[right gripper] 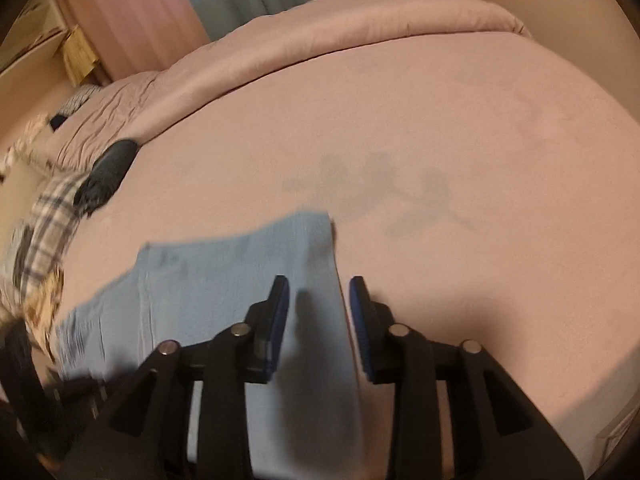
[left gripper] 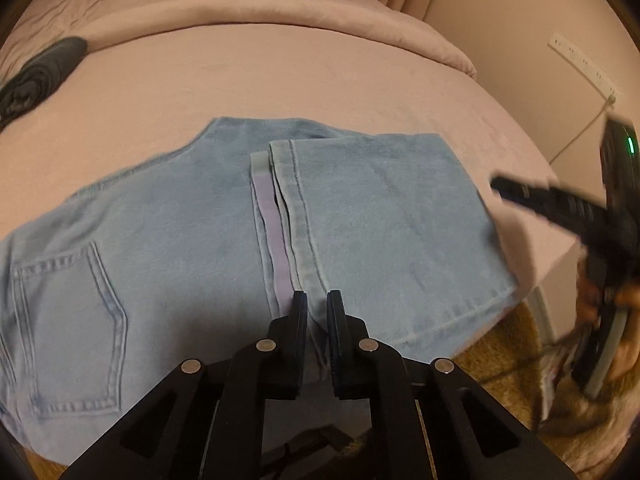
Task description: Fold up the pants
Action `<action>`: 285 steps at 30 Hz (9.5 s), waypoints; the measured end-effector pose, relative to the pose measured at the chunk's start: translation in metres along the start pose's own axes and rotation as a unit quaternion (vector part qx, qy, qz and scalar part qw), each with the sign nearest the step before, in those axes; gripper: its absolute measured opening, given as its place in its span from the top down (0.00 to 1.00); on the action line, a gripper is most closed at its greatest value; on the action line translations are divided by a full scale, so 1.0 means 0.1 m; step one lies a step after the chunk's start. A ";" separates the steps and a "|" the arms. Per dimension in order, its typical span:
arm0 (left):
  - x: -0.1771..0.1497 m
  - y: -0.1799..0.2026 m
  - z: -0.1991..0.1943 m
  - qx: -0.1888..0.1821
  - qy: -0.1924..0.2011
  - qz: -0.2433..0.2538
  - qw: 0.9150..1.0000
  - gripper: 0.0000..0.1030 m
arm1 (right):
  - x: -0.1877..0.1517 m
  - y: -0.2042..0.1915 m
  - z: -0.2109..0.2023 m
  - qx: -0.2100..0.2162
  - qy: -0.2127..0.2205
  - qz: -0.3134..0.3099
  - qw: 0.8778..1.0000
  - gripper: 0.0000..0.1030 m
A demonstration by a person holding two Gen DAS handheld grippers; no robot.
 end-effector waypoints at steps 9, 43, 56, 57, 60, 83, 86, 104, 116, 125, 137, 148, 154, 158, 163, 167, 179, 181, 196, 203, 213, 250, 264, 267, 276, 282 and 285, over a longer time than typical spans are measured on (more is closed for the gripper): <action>-0.13 -0.18 0.09 0.034 -0.004 0.011 0.999 0.92 | -0.81 0.15 -0.11 0.011 -0.038 0.029 0.999 0.76; 0.06 -1.98 -1.37 0.144 0.132 -0.177 0.965 0.31 | -0.64 -1.04 -0.07 -0.001 -0.019 -0.108 0.994 0.46; -0.44 -2.69 -1.13 0.087 0.086 -0.279 0.952 0.30 | -0.91 -1.66 0.30 0.042 -0.068 -0.134 0.988 0.39; -0.46 -2.68 -1.09 0.080 0.082 -0.283 0.952 0.23 | -0.91 -1.68 0.33 0.040 -0.070 -0.134 0.988 0.39; -0.50 -2.62 -0.94 0.058 0.069 -0.287 0.954 0.19 | -0.93 -1.68 0.32 0.037 -0.070 -0.137 0.987 0.39; 0.52 -0.96 -1.58 0.020 0.174 -0.113 0.978 0.73 | -0.70 -1.31 0.00 0.044 -0.021 -0.070 0.996 0.38; 0.67 -0.60 -1.44 -0.019 0.165 -0.084 0.983 0.77 | -0.64 -1.19 -0.07 0.041 -0.009 -0.055 0.998 0.38; 0.73 0.51 -0.18 -0.153 -0.009 -0.052 0.987 0.67 | -0.69 -0.44 -0.22 0.036 -0.001 0.037 0.999 0.35; 0.63 -0.69 -0.62 0.030 0.079 -0.097 0.992 0.33 | -0.38 -0.93 -0.29 0.116 0.025 -0.018 0.993 0.35; 0.09 -1.19 -0.46 0.077 0.028 -0.160 0.984 0.33 | -0.40 -1.33 0.43 0.069 -0.023 -0.116 0.991 0.57; -0.06 -1.14 -0.39 0.074 0.007 -0.146 0.986 0.33 | -0.48 -1.03 -0.23 0.034 0.040 -0.097 0.994 0.70; -0.16 -1.18 -0.34 0.095 0.010 -0.124 0.988 0.33 | -0.38 -0.85 -0.04 0.054 0.014 -0.060 0.997 0.15; -0.12 -1.15 -0.31 0.090 0.011 -0.124 0.988 0.33 | -0.62 -1.06 0.41 0.137 -0.063 -0.019 0.988 0.28; -0.09 -1.11 -0.39 0.064 0.021 -0.138 0.988 0.33 | -0.63 -1.14 0.55 0.136 -0.037 -0.024 0.990 0.54; 0.00 -1.03 -0.63 0.036 0.047 -0.138 0.989 0.33 | -0.41 -1.24 0.13 0.146 0.012 -0.018 0.989 0.70; 0.07 -0.87 -0.75 0.008 0.064 -0.122 0.990 0.33 | -0.17 -1.12 -0.32 0.110 0.080 -0.012 0.991 0.71; -0.18 -0.69 -0.12 0.016 -0.005 -0.080 0.997 0.33 | -0.49 -0.51 0.08 -0.031 0.028 -0.009 0.999 0.55; -0.19 -0.68 -0.15 0.014 -0.007 -0.077 0.997 0.33 | -0.45 -0.48 0.05 -0.046 0.017 -0.008 0.999 0.48; 0.80 -0.85 0.11 0.008 0.015 -0.057 0.998 0.36 | -0.14 -0.51 -0.48 -0.118 0.097 -0.084 0.985 0.38; 0.77 -0.91 0.46 -0.005 -0.008 -0.083 0.996 0.47 | -0.08 -0.62 -0.64 -0.096 0.114 -0.092 0.985 0.38; 0.97 -0.96 0.37 -0.001 0.001 -0.078 0.997 0.50 | -0.44 -1.19 -0.31 0.033 0.043 -0.105 0.993 0.53; 0.61 -0.94 0.38 0.028 -0.013 -0.058 0.998 0.69 | -1.12 -1.40 0.14 0.052 -0.034 -0.134 0.989 0.72; 0.20 -0.79 -0.21 -0.047 0.001 -0.087 0.995 0.70 | -1.05 -1.29 -0.04 0.096 -0.041 -0.106 0.989 0.71; -0.04 -0.71 -0.31 -0.066 -0.002 -0.093 0.993 0.70 | -0.79 -1.24 -0.17 0.107 -0.016 -0.095 0.990 0.69; -0.45 -0.67 -0.27 -0.015 0.010 -0.063 0.998 0.69 | -0.13 -1.03 0.21 0.013 0.009 -0.110 0.994 0.71; -0.49 -0.70 -0.23 -0.023 0.004 -0.072 0.997 0.69 | -0.22 -0.76 0.52 -0.021 -0.025 -0.104 0.994 1.00; -0.51 -0.68 -0.23 -0.030 0.004 -0.076 0.997 0.69 | -0.22 -0.73 0.54 -0.017 -0.025 -0.093 0.995 1.00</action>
Point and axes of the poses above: each gripper's, at about its wrist camera, not at the fingertips, and z roughly the way its jaws point, y to its right, x to its top, the point moved 10 cm from there along z, roughly the way its jaws point, and after that the axes turned 4 degrees about y, right-handed, at the moved point
